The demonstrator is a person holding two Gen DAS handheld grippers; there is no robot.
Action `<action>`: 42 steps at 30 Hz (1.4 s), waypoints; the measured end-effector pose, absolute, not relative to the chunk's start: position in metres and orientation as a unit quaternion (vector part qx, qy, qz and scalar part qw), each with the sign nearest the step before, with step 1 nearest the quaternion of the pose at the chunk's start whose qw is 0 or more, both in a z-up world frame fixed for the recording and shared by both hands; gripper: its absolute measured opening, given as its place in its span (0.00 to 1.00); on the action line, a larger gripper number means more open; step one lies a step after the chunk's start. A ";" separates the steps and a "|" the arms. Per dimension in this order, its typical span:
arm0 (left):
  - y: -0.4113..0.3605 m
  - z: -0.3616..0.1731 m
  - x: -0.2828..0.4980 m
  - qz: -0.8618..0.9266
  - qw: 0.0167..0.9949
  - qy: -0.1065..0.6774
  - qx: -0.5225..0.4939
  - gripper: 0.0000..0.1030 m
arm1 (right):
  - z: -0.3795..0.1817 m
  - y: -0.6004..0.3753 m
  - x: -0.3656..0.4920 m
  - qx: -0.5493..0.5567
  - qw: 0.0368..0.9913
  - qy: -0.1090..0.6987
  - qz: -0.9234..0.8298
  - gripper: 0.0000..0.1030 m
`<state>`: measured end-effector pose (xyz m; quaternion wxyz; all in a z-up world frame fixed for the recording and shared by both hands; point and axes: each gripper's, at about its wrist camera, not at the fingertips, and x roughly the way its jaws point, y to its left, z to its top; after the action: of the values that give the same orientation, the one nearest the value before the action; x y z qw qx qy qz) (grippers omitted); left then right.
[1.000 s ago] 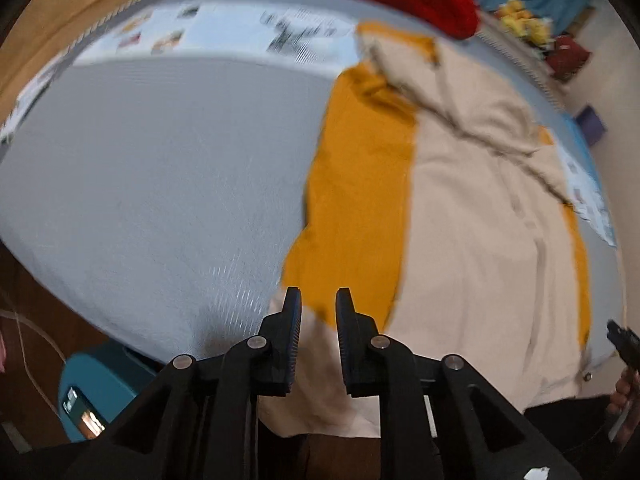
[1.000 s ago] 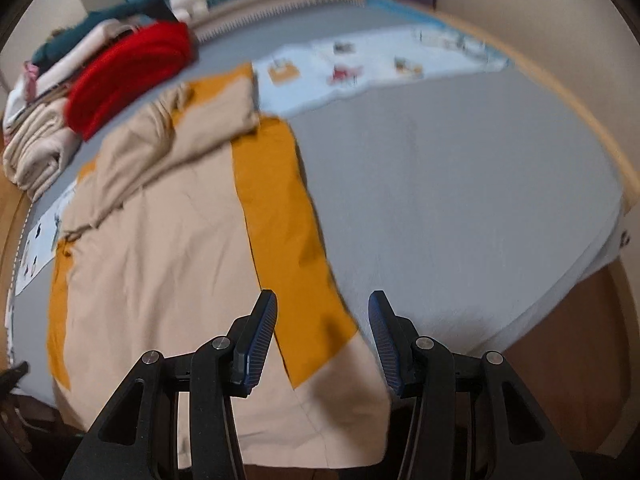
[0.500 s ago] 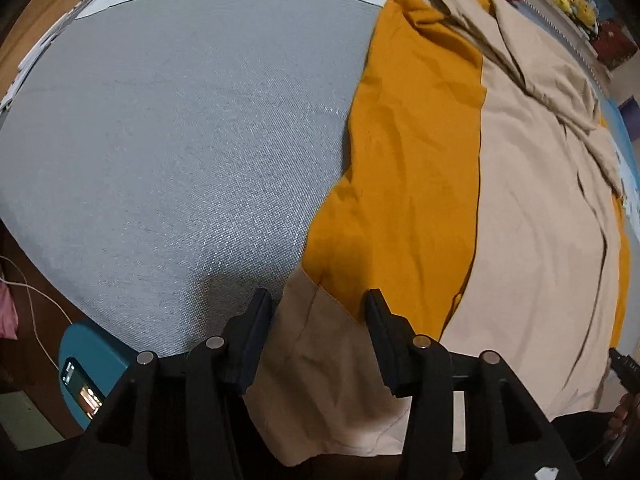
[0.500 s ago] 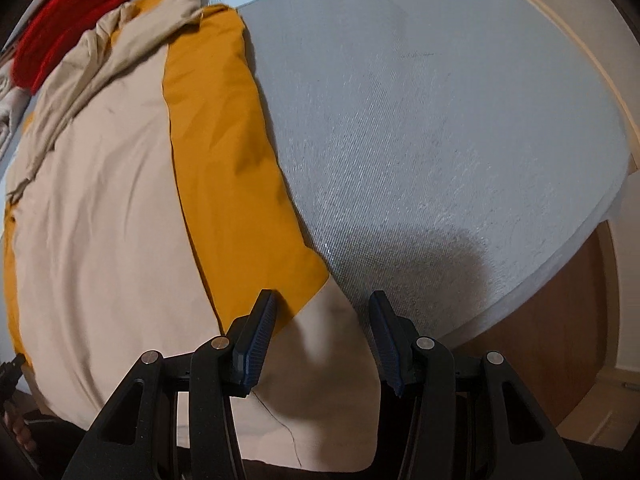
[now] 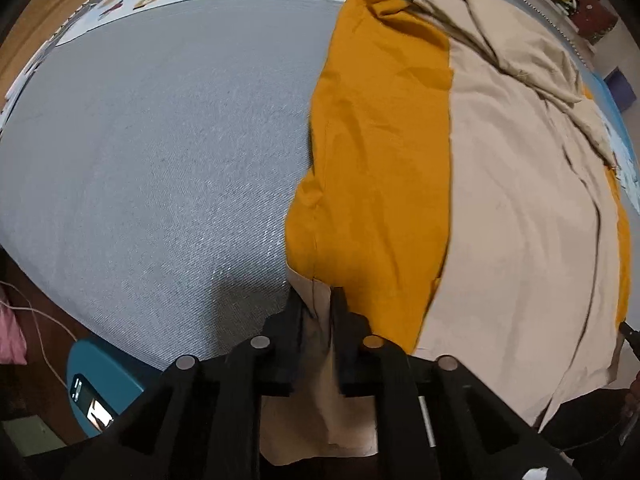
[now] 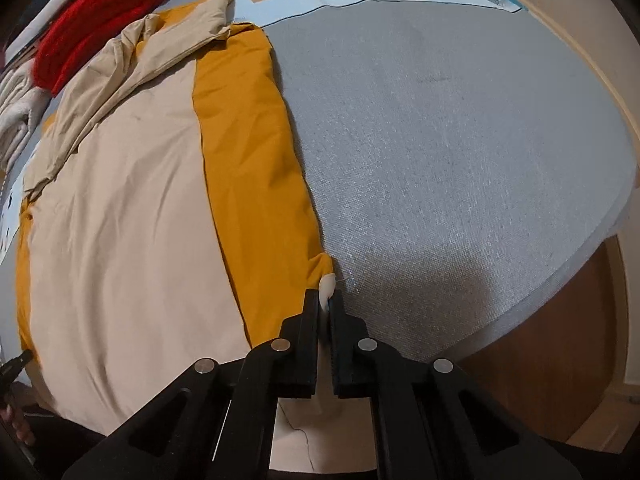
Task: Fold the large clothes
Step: 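Close both tools on the hem corners of the jacket, then lift the hem with both tools and fold it toward the hood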
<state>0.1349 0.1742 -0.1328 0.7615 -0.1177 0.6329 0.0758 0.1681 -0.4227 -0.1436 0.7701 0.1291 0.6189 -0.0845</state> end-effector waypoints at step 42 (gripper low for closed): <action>0.132 -0.021 0.111 -0.024 0.862 0.498 -0.094 0.01 | -0.010 -0.401 0.137 0.139 0.880 0.455 0.014 0.03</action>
<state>0.1110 0.1318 -0.0212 0.8616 -0.0943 0.4981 -0.0243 0.1369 -0.4012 -0.0095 0.8796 0.1386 0.4548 0.0143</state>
